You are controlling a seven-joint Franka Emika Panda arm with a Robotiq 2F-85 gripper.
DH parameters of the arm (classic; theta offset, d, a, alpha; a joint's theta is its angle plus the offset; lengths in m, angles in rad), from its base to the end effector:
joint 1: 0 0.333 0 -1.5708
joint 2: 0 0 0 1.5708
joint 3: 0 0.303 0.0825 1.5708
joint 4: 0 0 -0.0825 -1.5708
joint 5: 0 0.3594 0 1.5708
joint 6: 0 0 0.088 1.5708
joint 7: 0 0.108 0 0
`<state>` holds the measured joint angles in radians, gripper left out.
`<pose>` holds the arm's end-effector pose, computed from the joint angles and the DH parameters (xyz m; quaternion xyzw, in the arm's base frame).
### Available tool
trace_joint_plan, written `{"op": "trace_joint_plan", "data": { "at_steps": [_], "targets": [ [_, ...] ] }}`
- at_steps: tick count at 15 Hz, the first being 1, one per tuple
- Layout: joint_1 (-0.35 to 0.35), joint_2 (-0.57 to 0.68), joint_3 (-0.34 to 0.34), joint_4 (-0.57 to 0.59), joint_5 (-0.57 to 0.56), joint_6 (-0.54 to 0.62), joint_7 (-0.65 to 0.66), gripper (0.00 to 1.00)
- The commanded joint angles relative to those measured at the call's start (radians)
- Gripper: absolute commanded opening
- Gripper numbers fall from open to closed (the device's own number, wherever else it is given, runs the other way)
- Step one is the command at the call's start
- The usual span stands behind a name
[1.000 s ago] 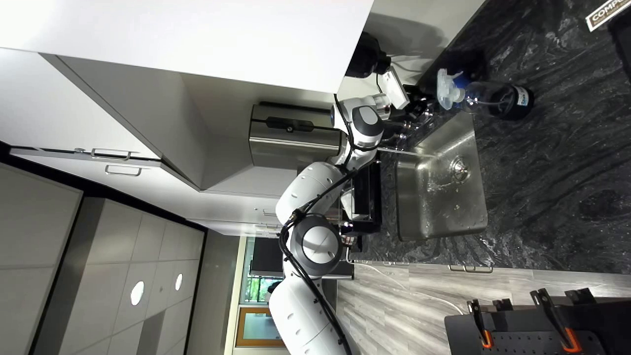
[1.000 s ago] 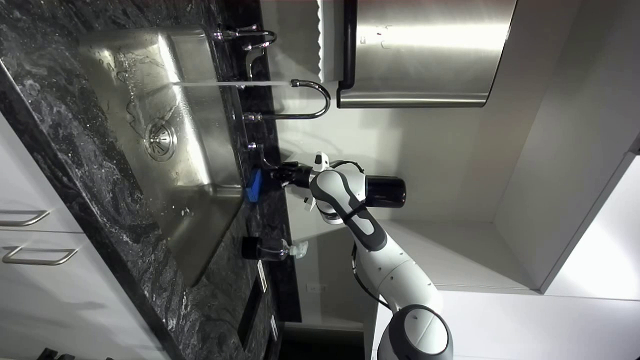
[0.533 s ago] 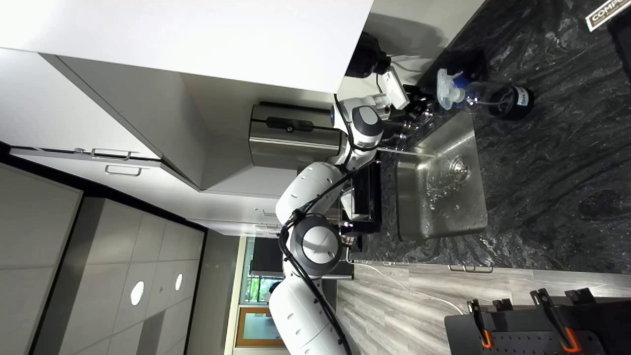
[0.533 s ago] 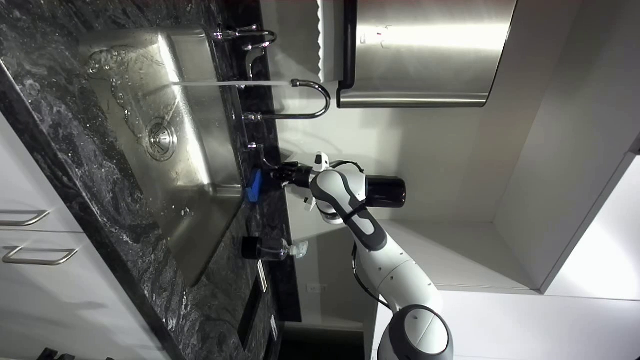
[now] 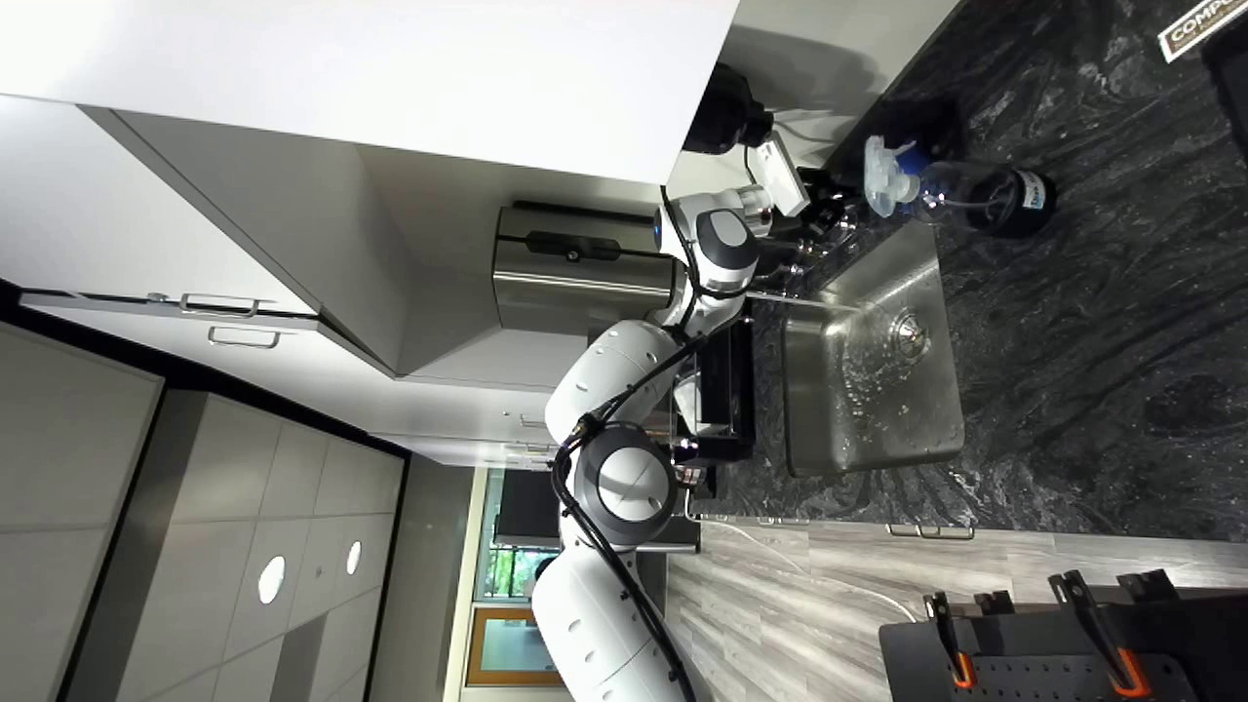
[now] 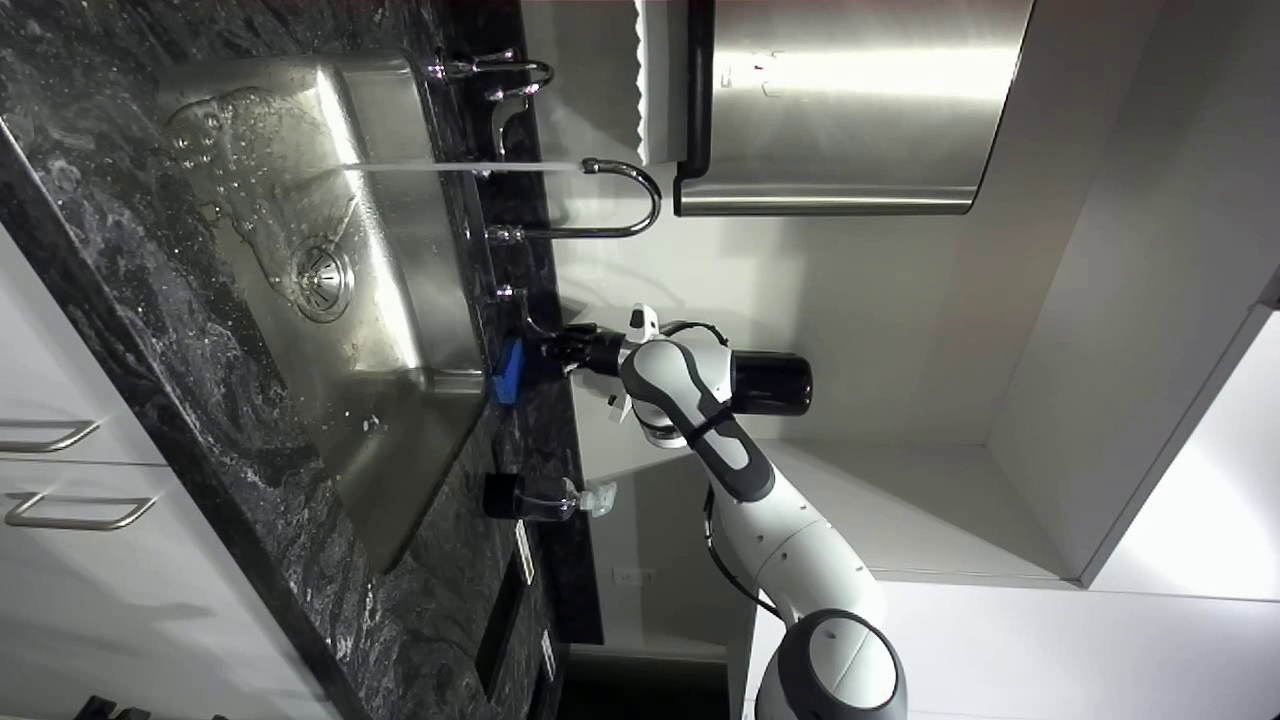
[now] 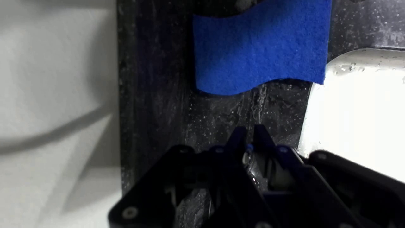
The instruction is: Open and close the right tap
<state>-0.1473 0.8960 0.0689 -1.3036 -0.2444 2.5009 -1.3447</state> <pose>0.7401 -0.0708 0.2371 0.7526 0.6378 0.0737 0.1458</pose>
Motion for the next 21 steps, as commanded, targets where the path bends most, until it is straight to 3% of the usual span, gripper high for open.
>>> {"op": "trace_joint_plan", "data": {
  "at_steps": [1, 21],
  "targets": [
    [0.021, -0.030, 0.009, -0.019, 0.029, -0.022, 0.016, 0.03],
    [0.020, -0.008, 0.001, 0.022, 0.016, -0.011, -0.002, 0.03]
  ]
}}
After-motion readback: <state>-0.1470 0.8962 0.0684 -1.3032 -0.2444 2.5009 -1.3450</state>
